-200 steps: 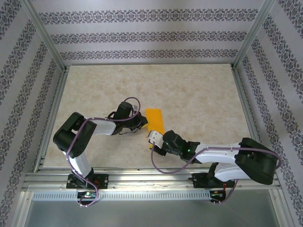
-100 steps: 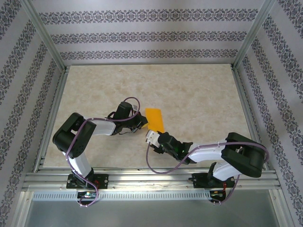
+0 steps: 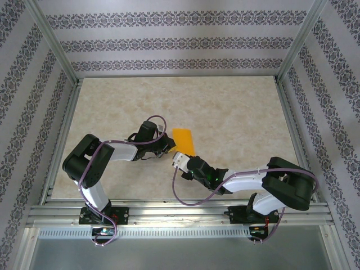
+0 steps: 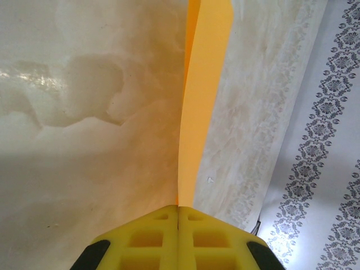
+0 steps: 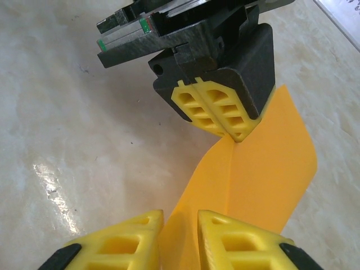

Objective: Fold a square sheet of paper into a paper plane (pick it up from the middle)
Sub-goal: Third fold the triangle at the center of the table.

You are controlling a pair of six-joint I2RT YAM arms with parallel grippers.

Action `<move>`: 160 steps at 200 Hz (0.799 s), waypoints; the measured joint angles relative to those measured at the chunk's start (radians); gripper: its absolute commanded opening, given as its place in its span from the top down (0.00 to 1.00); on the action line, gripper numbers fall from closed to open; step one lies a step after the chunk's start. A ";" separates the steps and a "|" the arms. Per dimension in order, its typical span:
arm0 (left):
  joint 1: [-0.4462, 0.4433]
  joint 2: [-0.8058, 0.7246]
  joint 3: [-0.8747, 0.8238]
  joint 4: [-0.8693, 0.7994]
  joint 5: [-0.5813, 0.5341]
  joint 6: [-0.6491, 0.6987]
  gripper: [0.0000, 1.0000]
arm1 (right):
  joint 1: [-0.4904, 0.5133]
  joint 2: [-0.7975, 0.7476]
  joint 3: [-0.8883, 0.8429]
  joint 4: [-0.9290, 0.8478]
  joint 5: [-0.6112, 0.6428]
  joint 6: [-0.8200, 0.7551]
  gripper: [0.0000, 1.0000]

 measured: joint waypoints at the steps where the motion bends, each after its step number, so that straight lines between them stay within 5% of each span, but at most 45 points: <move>1: 0.000 0.000 0.000 0.000 0.000 0.000 1.00 | 0.000 0.000 0.000 0.000 0.000 0.000 0.83; 50: 0.000 0.000 0.000 0.003 0.000 -0.003 1.00 | 0.000 0.000 0.000 0.003 0.000 0.019 1.00; 89: 0.000 0.000 -0.006 0.005 0.000 -0.004 0.98 | 0.000 0.000 0.000 0.004 0.000 0.027 1.00; 130: 0.001 -0.021 -0.010 -0.013 -0.013 0.008 0.71 | -0.005 0.000 -0.004 0.014 -0.023 0.044 1.00; 160: 0.003 -0.124 0.019 -0.200 -0.082 0.100 0.56 | -0.065 -0.017 -0.005 0.006 -0.163 0.138 1.00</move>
